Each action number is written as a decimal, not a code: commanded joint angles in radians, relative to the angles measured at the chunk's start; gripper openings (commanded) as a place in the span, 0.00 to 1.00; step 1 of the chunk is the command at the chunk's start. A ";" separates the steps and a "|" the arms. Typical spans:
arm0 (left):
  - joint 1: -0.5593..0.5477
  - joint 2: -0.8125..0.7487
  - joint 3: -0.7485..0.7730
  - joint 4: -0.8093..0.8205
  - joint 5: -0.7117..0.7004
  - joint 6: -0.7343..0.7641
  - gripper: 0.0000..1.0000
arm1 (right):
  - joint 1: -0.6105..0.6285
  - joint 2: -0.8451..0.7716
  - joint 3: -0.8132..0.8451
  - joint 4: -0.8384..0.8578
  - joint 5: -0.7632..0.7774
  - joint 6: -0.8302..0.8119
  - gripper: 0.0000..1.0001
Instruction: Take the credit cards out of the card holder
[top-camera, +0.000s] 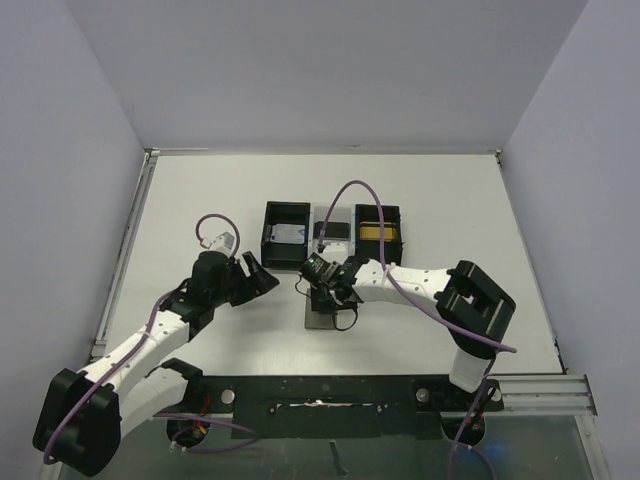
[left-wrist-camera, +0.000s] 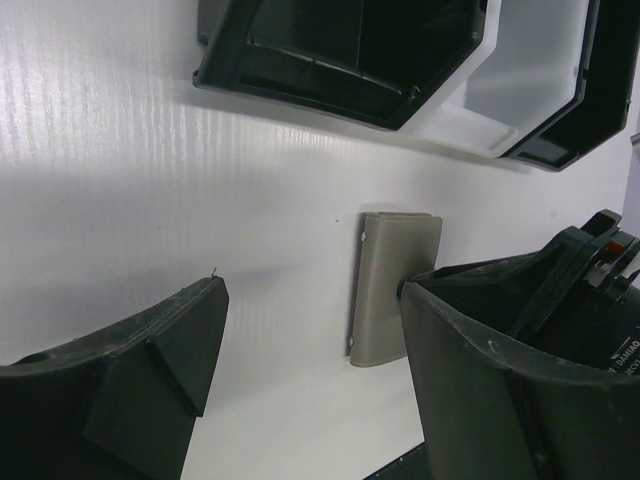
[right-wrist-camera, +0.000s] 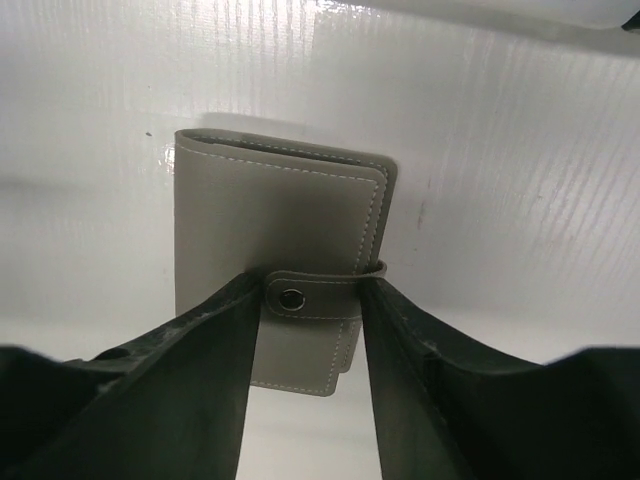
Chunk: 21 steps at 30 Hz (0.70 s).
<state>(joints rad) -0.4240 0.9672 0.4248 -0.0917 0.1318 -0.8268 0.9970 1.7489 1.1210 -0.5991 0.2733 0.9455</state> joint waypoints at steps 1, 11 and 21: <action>-0.003 0.036 0.023 0.090 0.076 0.042 0.68 | 0.012 0.011 0.003 -0.043 0.035 0.039 0.40; -0.097 0.199 0.064 0.169 0.176 0.077 0.67 | -0.043 -0.082 -0.154 0.167 -0.080 0.034 0.15; -0.242 0.417 0.158 0.232 0.135 0.059 0.65 | -0.105 -0.204 -0.333 0.360 -0.194 0.062 0.10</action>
<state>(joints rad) -0.6239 1.3224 0.5137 0.0605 0.2737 -0.7738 0.9146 1.5806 0.8574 -0.2745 0.1184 0.9901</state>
